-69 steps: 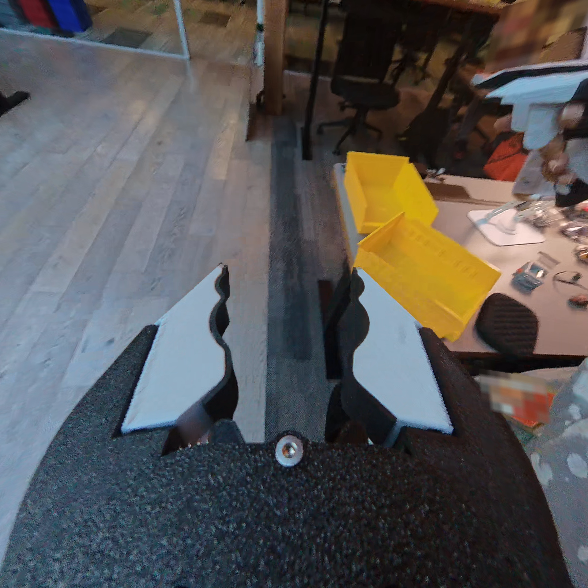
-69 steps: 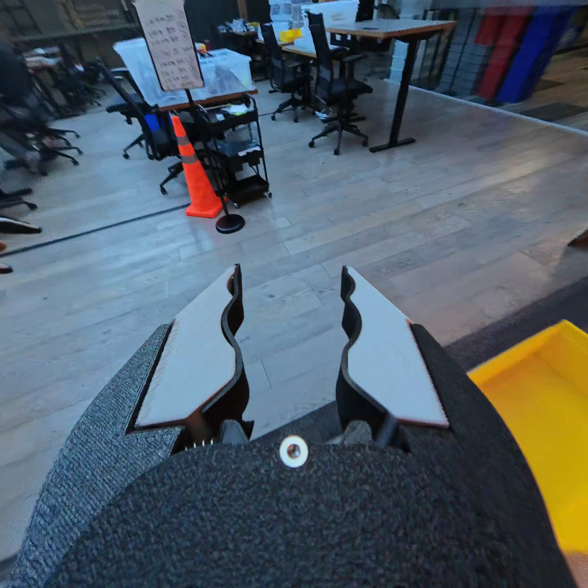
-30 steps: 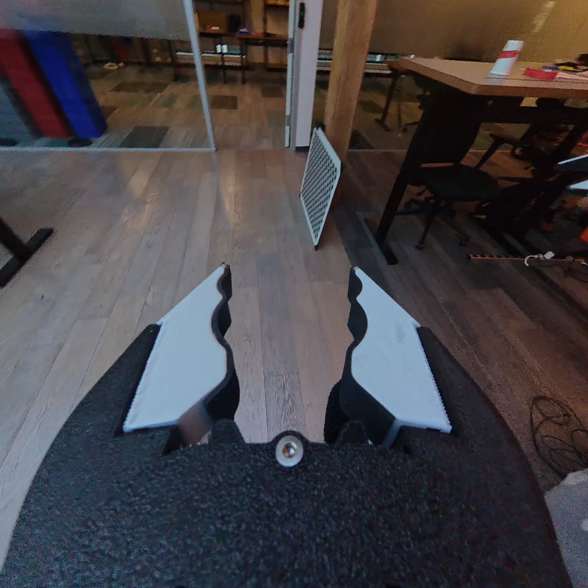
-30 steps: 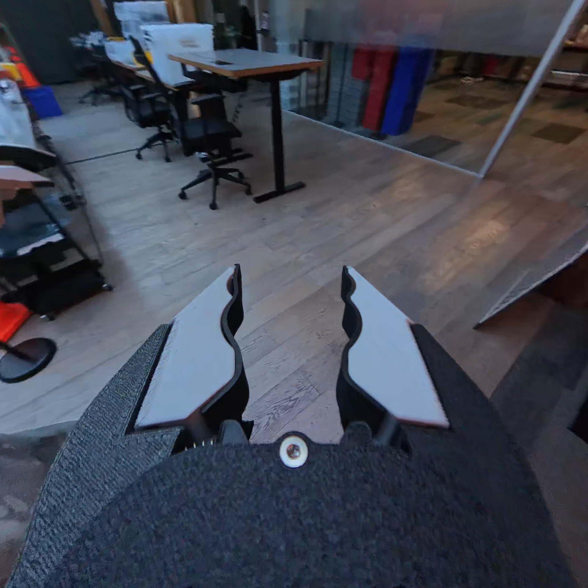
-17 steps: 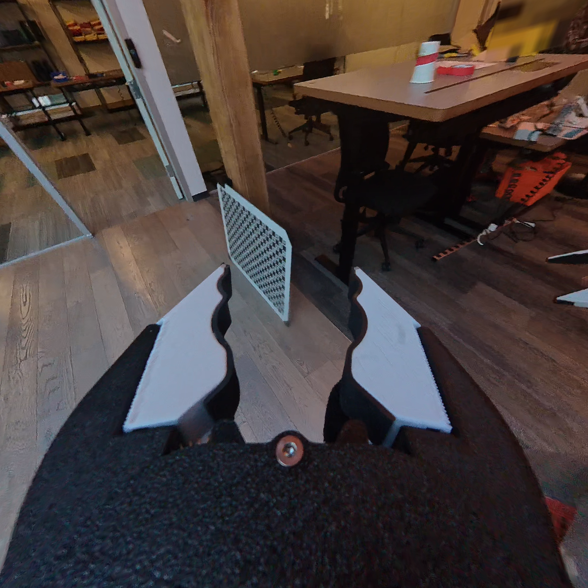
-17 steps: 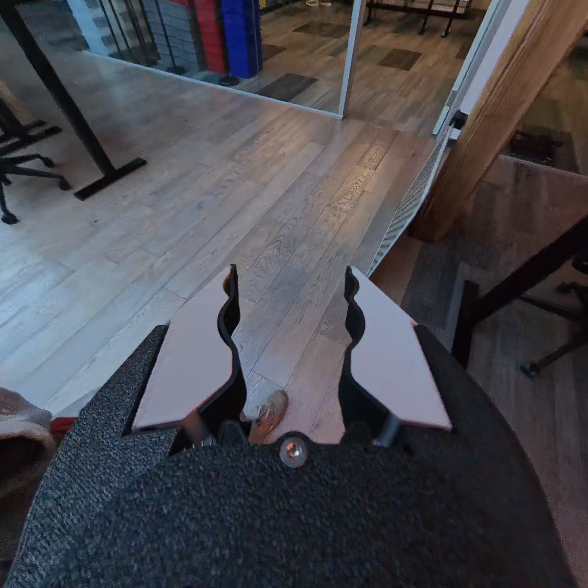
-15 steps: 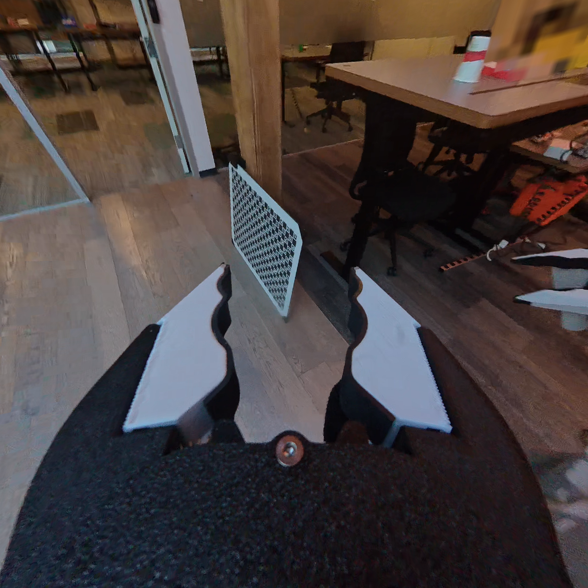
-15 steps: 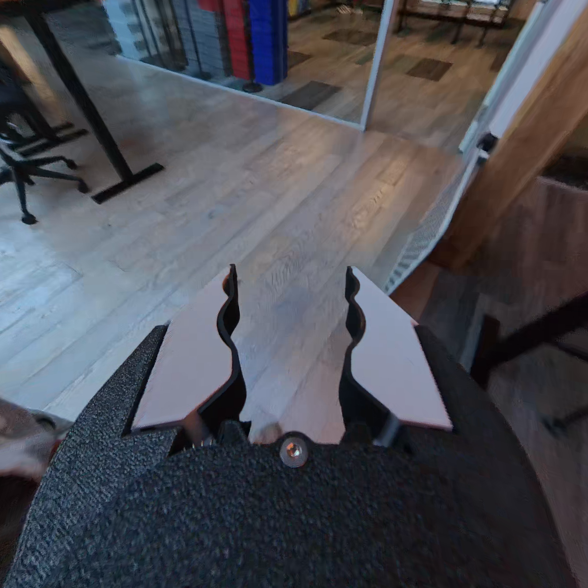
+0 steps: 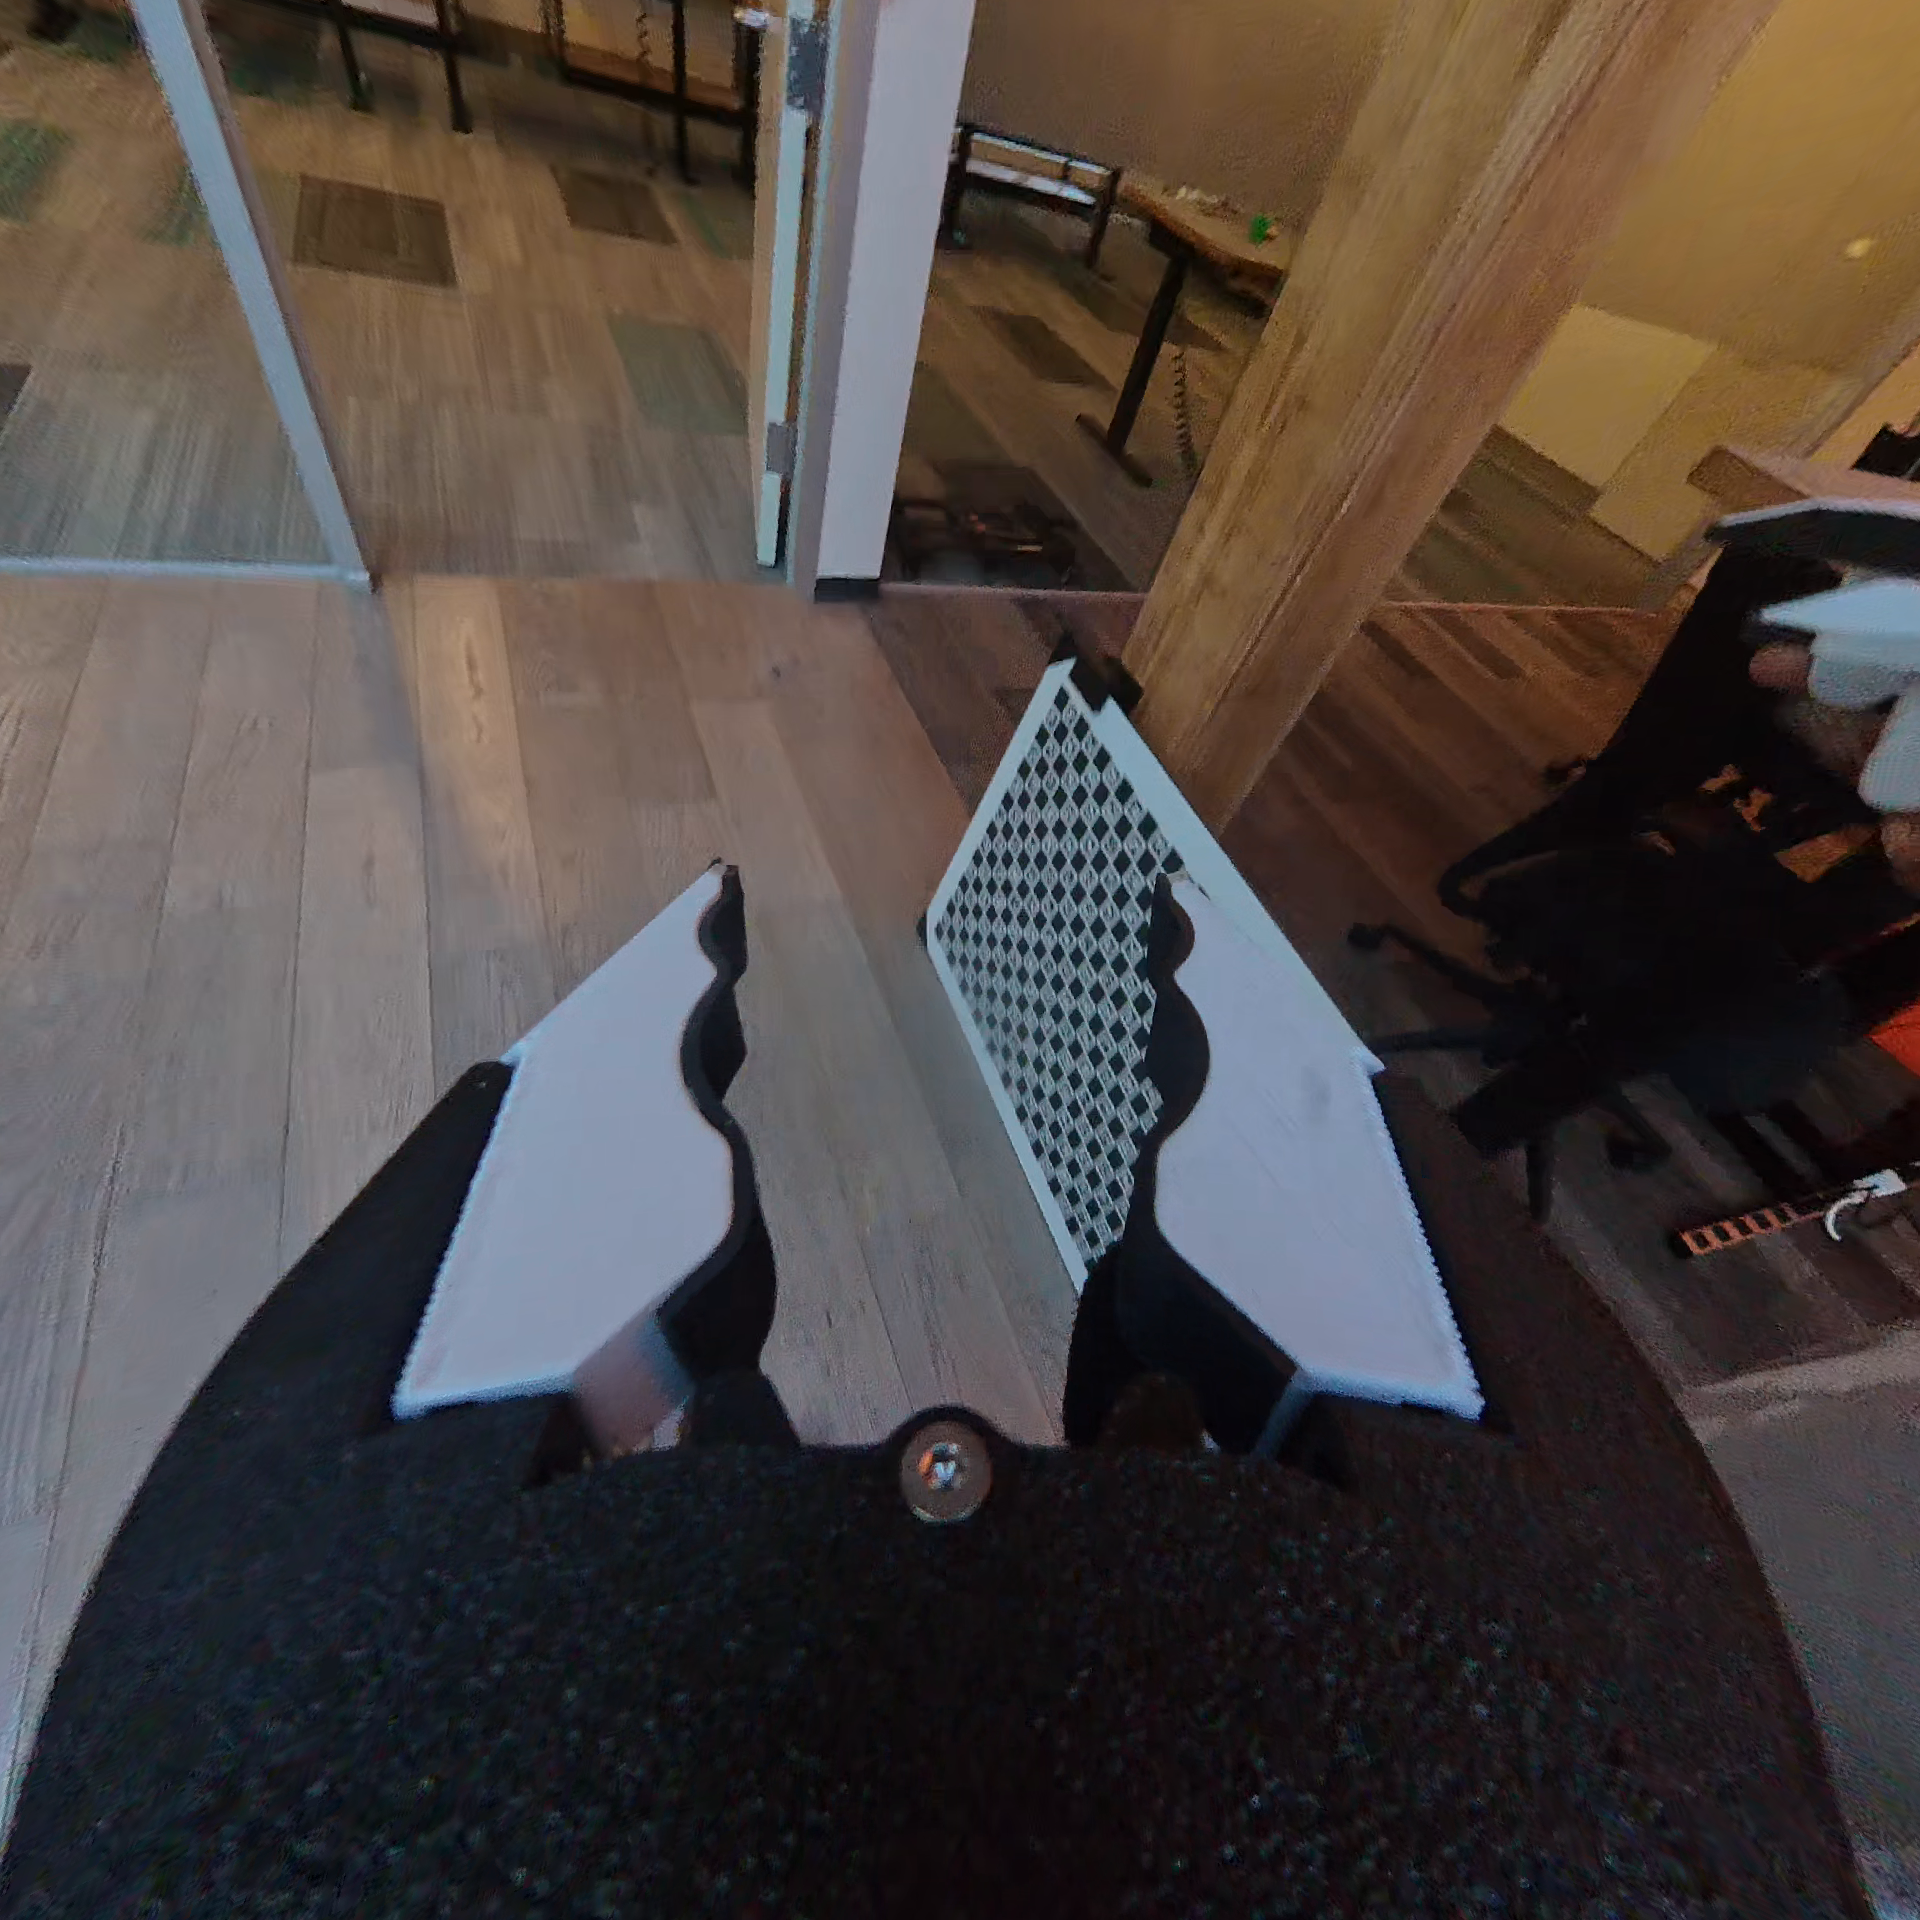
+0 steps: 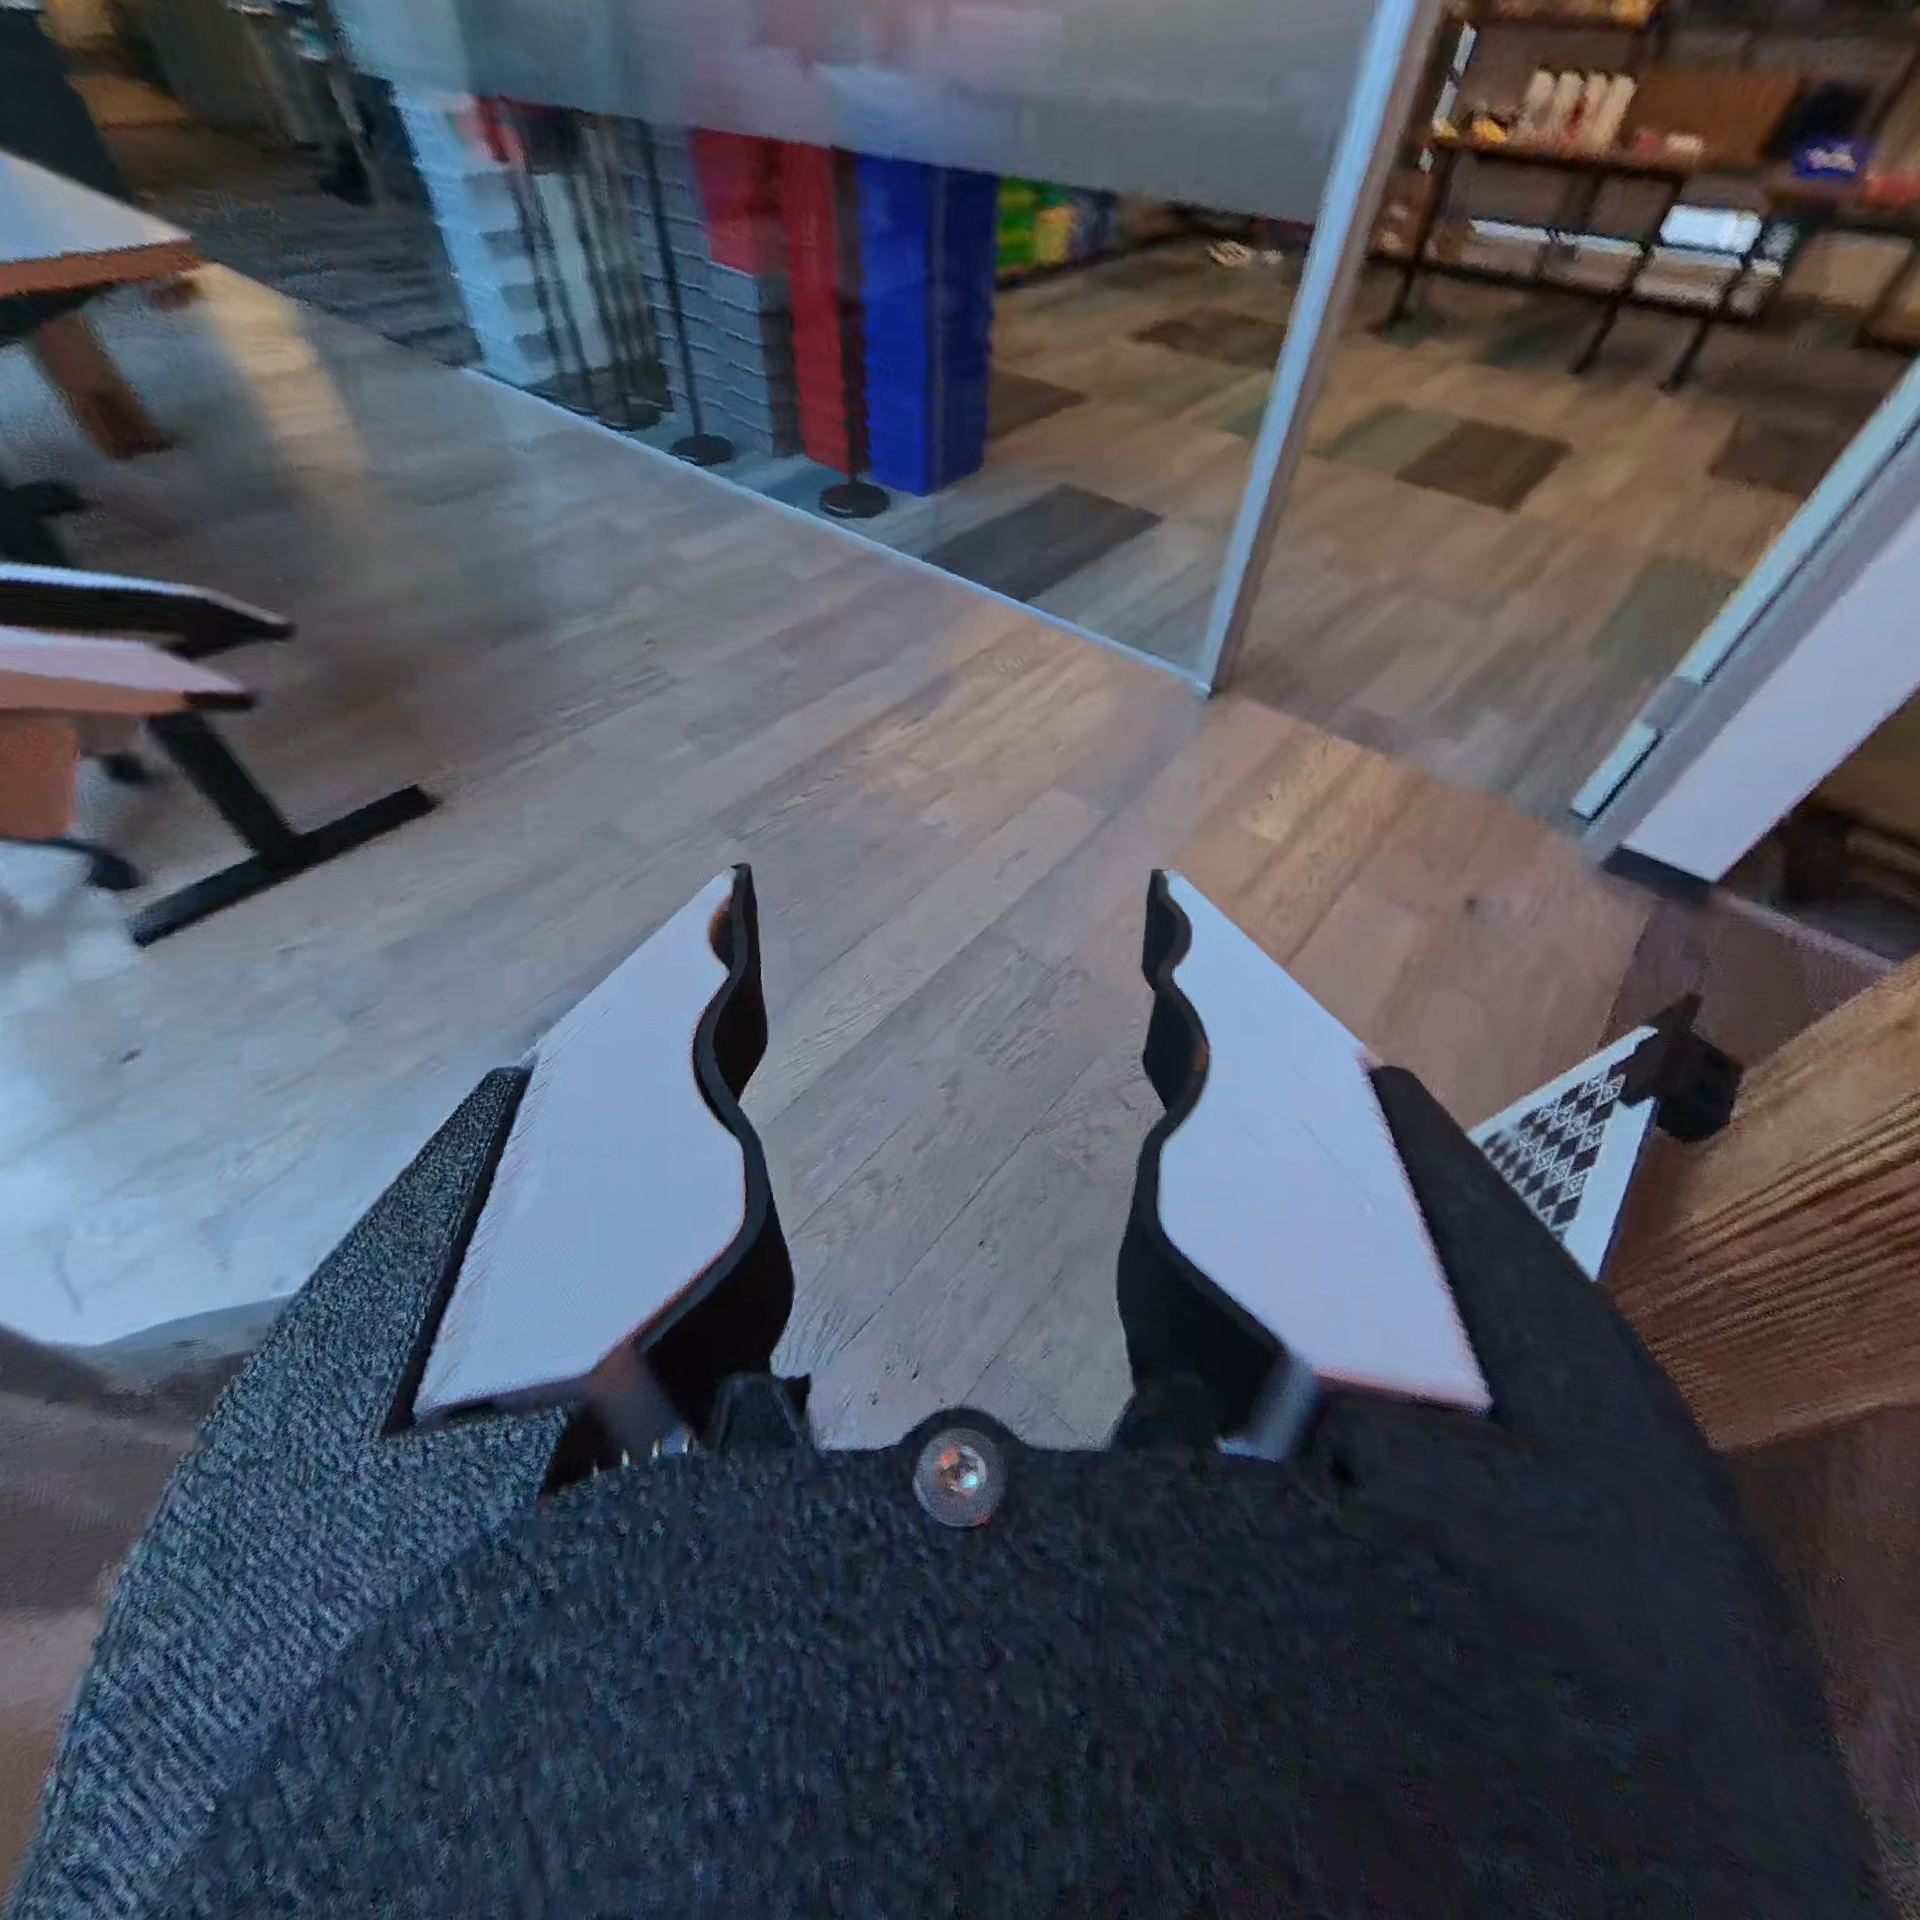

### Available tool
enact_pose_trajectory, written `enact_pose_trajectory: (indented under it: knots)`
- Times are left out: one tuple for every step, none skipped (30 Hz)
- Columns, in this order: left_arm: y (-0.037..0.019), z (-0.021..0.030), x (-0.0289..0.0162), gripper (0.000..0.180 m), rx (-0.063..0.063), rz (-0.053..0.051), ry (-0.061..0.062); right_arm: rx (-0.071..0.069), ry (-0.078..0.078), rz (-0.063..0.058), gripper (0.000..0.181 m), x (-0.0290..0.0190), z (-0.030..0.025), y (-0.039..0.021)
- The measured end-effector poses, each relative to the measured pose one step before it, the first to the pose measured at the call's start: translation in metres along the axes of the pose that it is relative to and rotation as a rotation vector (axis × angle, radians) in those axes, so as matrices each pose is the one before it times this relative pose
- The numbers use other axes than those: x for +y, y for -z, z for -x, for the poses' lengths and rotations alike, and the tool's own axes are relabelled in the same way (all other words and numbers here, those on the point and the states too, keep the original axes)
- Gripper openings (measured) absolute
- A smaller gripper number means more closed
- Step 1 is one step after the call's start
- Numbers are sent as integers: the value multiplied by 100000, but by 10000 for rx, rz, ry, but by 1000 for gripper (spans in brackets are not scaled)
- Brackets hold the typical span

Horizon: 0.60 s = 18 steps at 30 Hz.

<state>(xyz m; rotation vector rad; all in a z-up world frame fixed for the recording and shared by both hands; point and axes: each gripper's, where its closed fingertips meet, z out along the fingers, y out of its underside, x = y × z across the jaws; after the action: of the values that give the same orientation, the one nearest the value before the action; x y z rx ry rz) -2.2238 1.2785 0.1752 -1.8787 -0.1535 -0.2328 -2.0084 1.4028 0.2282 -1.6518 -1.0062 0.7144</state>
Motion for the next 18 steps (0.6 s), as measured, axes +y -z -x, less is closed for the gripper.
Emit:
enact_pose_trajectory:
  knots:
    - [-5028,2081,-3705,76,369,-98,-310,187,-331,80,75,-1161,-2046,-2996]
    - [-4754,1986,-4157,76,348,-76,-525,186,-277,41,75,-1520,-2029,-2769]
    - [-4466,2314,-4463,77,191,-82,-648,198,-161,31,75,-1668,-2121,-2620]
    - [-4263,2723,-4575,77,32,-183,-633,203,-96,76,74,-1486,-2279,-2729]
    - [-4068,2860,-4184,77,22,-299,-549,189,-117,88,74,-1397,-2510,-2811]
    - [-4210,2946,-3385,77,57,-275,-419,202,-169,45,75,-1217,-2714,-2973]
    - [-4378,3007,-2306,78,99,-164,-307,235,-192,-46,75,-1062,-2904,-3166]
    - [-4536,3161,-1360,81,38,-88,-215,250,-174,-110,75,-812,-2968,-3395]
    - [-4413,3123,-539,81,-6,-63,-166,210,-82,-98,75,-511,-2684,-3914]
    - [-4355,3125,148,79,-117,0,-99,121,54,-86,77,-317,-2709,-4019]
    - [-4275,3211,513,73,-375,-45,-30,142,159,-11,78,-73,-2698,-4308]
    - [-4132,2791,748,69,-269,-66,52,67,167,106,78,3,-2486,-4608]
    - [-4085,2489,1101,66,-259,123,237,-88,75,168,79,-351,-2180,-5142]
    - [-4040,2410,1209,66,-368,271,356,-158,6,45,81,-994,-2214,-5034]
    - [-3787,2232,765,66,-324,261,433,-315,-39,-48,82,-1788,-2064,-5120]
    - [-3604,1829,112,66,-174,208,579,-503,30,3,85,-2546,-1762,-5233]
    - [-3199,1532,-709,66,-28,57,574,-454,273,38,88,-3084,-1993,-4779]
    - [-2944,1556,-1191,65,-59,-15,379,-300,484,7,91,-3583,-2268,-4592]
